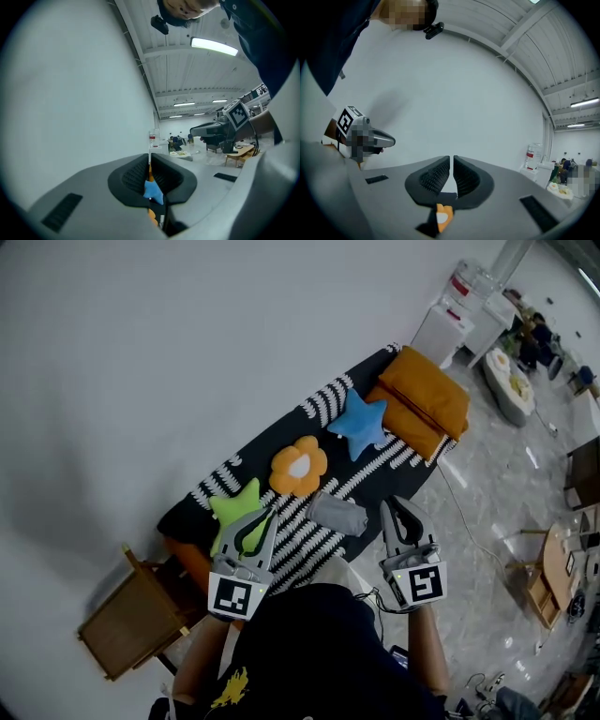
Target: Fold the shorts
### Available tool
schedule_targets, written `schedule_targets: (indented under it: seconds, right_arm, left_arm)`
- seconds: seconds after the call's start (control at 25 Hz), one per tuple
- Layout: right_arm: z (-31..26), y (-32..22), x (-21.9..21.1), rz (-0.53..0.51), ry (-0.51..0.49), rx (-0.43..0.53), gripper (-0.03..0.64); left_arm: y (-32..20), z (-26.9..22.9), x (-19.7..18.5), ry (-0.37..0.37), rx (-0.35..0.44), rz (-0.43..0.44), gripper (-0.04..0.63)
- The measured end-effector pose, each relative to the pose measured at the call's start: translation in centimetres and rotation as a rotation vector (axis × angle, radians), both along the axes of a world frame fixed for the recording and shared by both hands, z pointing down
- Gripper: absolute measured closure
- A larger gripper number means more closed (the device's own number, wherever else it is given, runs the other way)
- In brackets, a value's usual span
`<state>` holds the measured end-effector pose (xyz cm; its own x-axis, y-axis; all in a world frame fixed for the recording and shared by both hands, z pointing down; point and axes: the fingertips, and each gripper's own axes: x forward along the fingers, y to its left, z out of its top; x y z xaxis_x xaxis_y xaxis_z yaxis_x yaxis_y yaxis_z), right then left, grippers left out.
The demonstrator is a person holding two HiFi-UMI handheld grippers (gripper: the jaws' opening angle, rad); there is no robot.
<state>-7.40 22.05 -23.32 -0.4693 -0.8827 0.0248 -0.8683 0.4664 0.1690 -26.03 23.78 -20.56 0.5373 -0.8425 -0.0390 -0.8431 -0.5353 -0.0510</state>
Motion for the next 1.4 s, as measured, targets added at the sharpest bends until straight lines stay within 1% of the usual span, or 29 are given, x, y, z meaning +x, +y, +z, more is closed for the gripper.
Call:
schedule_targets:
  seconds: [0.08, 0.2, 0.44, 0.56, 0.72, 0.96, 1.04, 1.16, 1.28, 1.4]
  right_arm:
    - [0.1, -0.1, -0.6, -0.014, -0.012, -0.019, 0.600]
    - [0.6, -0.3, -2.4, -0.054, 0.007, -0.038, 0.600]
    - [1.6, -1.0, -6.2, -0.116, 0.030, -0.044, 0.600]
    - [1.7, -1.2, -7.2, -0.121, 0.029, -0.046, 0.600]
    - [2.2, -1.6, -8.0, -0.109, 0.024, -0.056, 0.600]
    - [2.7, -2.7, -8.2, -0.074, 0.029, -0.063, 0.600]
    - [2.5, -3.2, -8.0, -0.056, 0.026, -0.057, 0.601]
    - [1.5, -3.9, -7.8, -0.044, 0.022, -0.033, 0.601]
    - [1.2, -3.8, -7.4, -0.047, 0.026, -0.021, 0.600]
    - [1.5, -3.4, -6.4, -0.035, 0.031, -0.037, 0.601]
  left_arm:
    - [0.5, 0.3, -0.7, 0.008, -0.012, -0.014, 0.572]
    - [0.9, 1.3, -2.4, 0.009, -0.044, -0.041, 0.574]
    - [1.2, 3.3, -6.3, -0.004, -0.092, -0.096, 0.574]
    - [1.2, 3.3, -7.4, -0.003, -0.086, -0.111, 0.574]
    - [0.5, 3.8, -8.4, 0.003, -0.101, -0.112, 0.574]
    - [-1.2, 4.6, -8.6, 0.003, -0.118, -0.075, 0.574]
    - [-1.8, 4.5, -8.4, 0.013, -0.123, -0.063, 0.574]
    - [-2.7, 3.3, -7.4, 0.054, -0.119, -0.045, 0.574]
    - [-3.5, 2.8, -6.0, 0.063, -0.112, -0.031, 0.574]
    - [-3.4, 2.6, -4.7, 0.070, -0.107, -0.010, 0.574]
